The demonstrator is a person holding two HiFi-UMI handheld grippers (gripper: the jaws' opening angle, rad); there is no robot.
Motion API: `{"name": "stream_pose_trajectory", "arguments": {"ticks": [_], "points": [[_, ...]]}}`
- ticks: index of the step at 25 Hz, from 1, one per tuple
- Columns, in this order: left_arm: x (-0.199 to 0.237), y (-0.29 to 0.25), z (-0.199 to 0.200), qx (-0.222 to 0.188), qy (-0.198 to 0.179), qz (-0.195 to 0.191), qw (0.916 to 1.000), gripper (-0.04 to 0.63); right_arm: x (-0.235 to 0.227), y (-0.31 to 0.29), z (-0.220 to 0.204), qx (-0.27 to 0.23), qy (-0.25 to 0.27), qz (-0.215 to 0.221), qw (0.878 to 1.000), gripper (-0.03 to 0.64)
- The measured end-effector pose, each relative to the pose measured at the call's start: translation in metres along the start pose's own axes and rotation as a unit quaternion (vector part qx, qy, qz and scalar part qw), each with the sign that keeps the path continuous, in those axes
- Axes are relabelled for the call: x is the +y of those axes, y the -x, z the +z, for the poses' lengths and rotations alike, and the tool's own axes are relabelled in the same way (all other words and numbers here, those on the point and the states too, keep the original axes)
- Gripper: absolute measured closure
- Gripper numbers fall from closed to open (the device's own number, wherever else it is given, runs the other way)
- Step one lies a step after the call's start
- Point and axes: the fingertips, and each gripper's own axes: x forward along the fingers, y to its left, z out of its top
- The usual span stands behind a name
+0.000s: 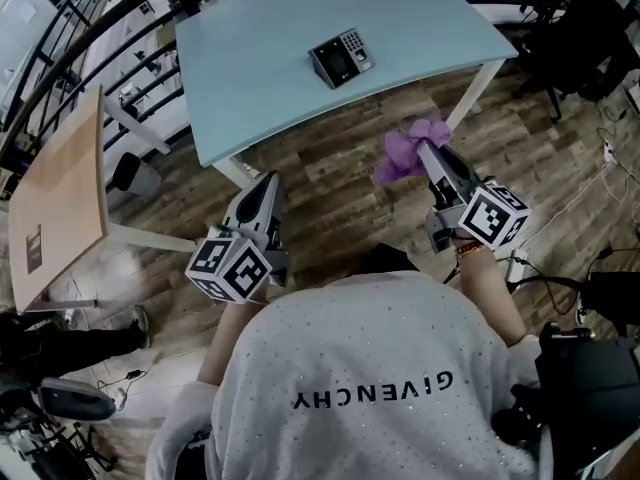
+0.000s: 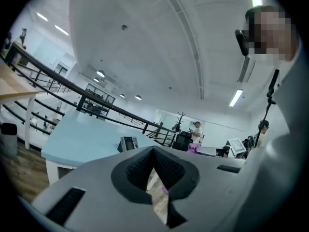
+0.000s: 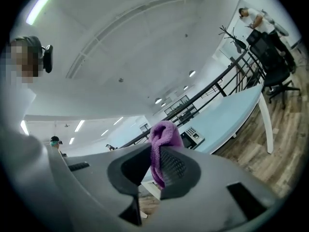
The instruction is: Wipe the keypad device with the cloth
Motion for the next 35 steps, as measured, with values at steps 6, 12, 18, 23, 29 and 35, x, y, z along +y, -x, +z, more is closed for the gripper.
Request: {"name": "stream_pose_trajectory", "arguments": {"ticks": [6, 12, 18, 23, 29, 35], "points": [[0.022, -0.023, -0.01, 0.007, 0.045, -0.003, 0.999, 0.594, -0.01, -0.035, -0.008, 0.039, 0.02, 0.019, 0.999, 0.572], [0.04, -0.068, 0.01, -0.003, 0.035, 0.002, 0.9994, 0.594, -0.014, -0.096, -0.002, 0.074, 0.084, 0.072, 0.991, 0.572], [0.061, -0.113, 0.036, -0.024, 0.049, 0.01, 0.9985, 0.594, -0.038, -0.167, 0.018, 0.095, 0.085, 0.11, 0.986, 0.572], [0.09, -0.149, 0.045, -0.029, 0.062, 0.047, 0.9966, 0.594, -0.066, -0.222, 0.027, 0.128, 0.103, 0.113, 0.98, 0.572], [0.116, -0.192, 0.04, -0.038, 0.101, 0.089, 0.9901, 0.594, -0.098, -0.273, 0.026, 0.176, 0.127, 0.125, 0.968, 0.572], [0.134, -0.226, 0.036, -0.042, 0.104, 0.108, 0.9878, 0.594, -0.102, -0.316, 0.012, 0.221, 0.127, 0.166, 0.953, 0.572]]}}
